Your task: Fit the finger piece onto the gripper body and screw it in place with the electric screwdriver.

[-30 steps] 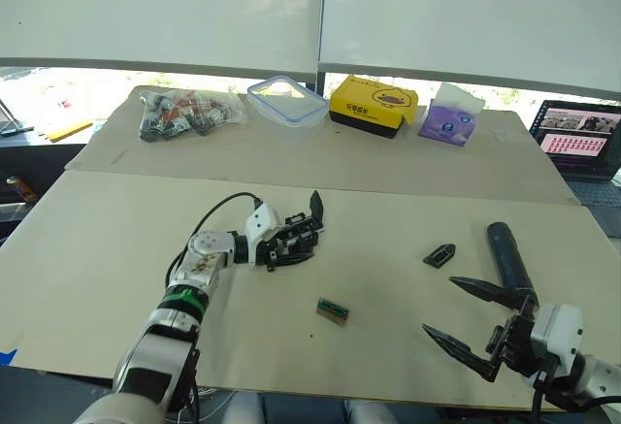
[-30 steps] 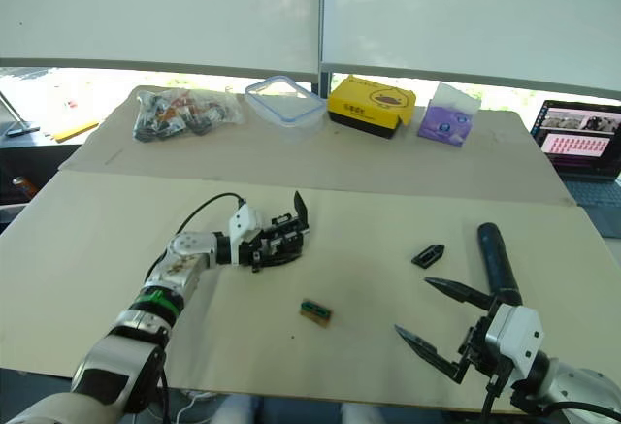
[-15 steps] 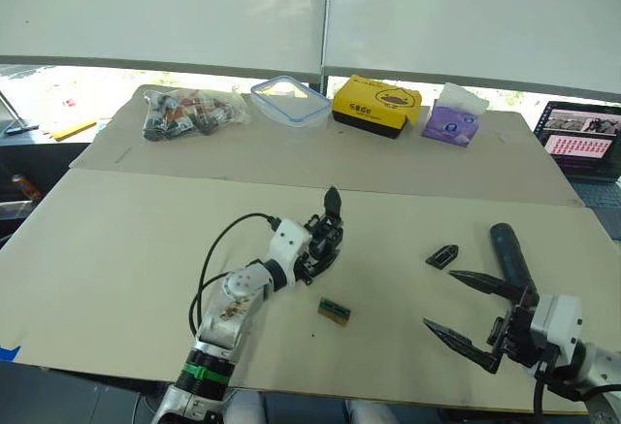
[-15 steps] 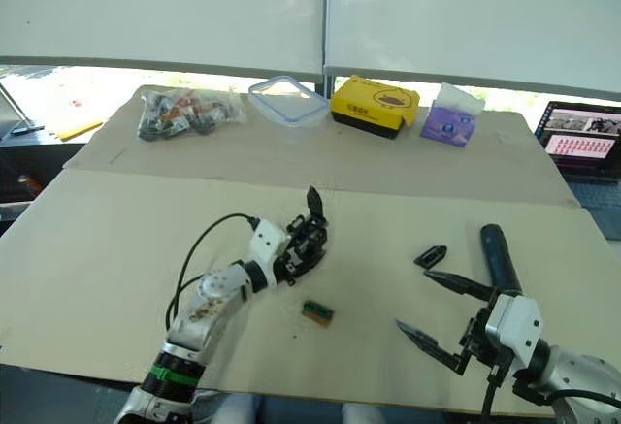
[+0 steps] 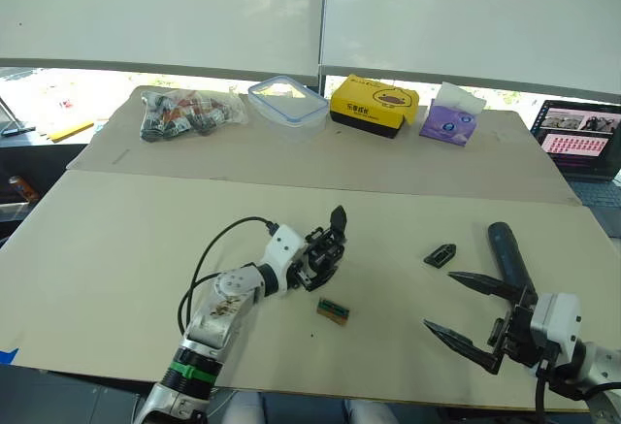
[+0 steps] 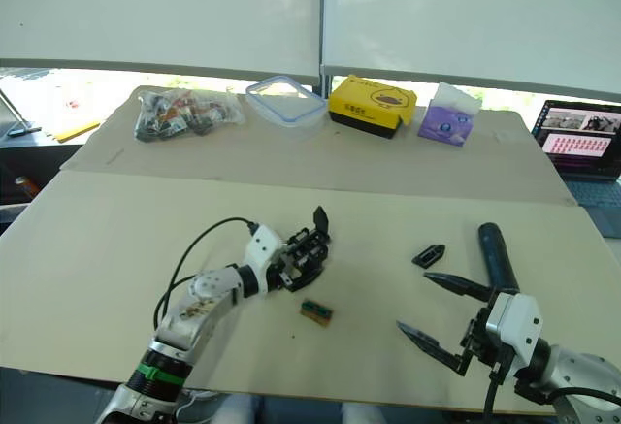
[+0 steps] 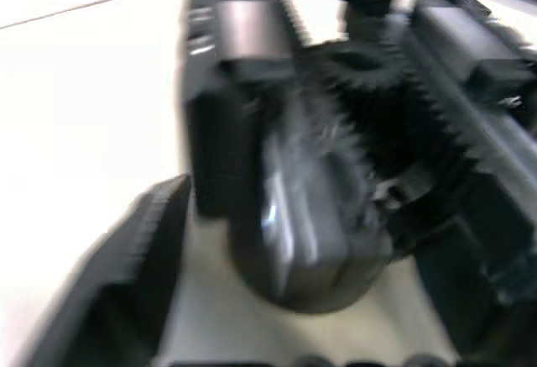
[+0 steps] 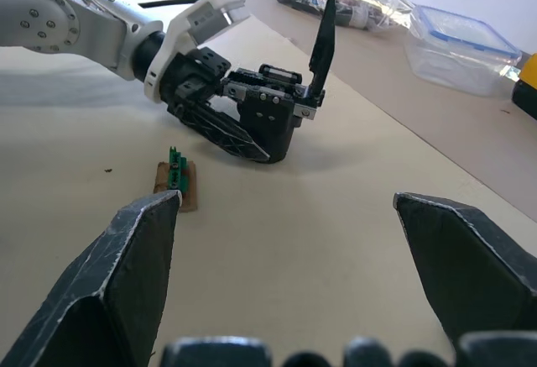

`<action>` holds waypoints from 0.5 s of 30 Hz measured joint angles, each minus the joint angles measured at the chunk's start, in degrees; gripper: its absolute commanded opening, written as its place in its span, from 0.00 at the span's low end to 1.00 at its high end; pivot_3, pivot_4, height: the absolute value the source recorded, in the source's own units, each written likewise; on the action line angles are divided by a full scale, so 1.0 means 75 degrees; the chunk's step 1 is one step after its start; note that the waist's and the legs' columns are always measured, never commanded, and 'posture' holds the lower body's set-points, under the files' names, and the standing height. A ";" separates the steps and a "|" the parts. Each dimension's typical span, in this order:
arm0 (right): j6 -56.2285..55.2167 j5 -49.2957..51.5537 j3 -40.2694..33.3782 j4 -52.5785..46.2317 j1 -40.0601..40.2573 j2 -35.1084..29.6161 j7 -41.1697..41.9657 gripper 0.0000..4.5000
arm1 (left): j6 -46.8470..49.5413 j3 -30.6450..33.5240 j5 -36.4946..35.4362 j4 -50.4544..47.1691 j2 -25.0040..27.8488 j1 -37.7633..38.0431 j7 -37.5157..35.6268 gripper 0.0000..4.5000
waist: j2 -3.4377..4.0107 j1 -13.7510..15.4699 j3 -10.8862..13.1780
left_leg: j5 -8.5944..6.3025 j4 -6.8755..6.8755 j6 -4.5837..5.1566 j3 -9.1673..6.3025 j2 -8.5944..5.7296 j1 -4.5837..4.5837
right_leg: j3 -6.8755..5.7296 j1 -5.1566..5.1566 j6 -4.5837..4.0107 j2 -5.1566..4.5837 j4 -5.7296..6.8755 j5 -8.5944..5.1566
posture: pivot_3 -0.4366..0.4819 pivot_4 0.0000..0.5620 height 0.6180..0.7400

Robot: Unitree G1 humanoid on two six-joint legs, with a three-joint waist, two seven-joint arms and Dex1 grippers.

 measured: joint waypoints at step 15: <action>-0.0006 -0.0046 -0.0051 -0.0167 0.0247 0.0157 -0.0143 1.00 | -0.3243 0.0523 -0.0645 0.4518 0.1613 -0.1949 -0.4877 0.98 | 0.0002 0.0061 0.0000 | -0.0001 -0.0004 -0.0001 0.0001 0.0000 -0.0017 | -0.0004 -0.0004 -0.0003 -0.0002 -0.0016 -0.0001 | 0.48 0.27 1.00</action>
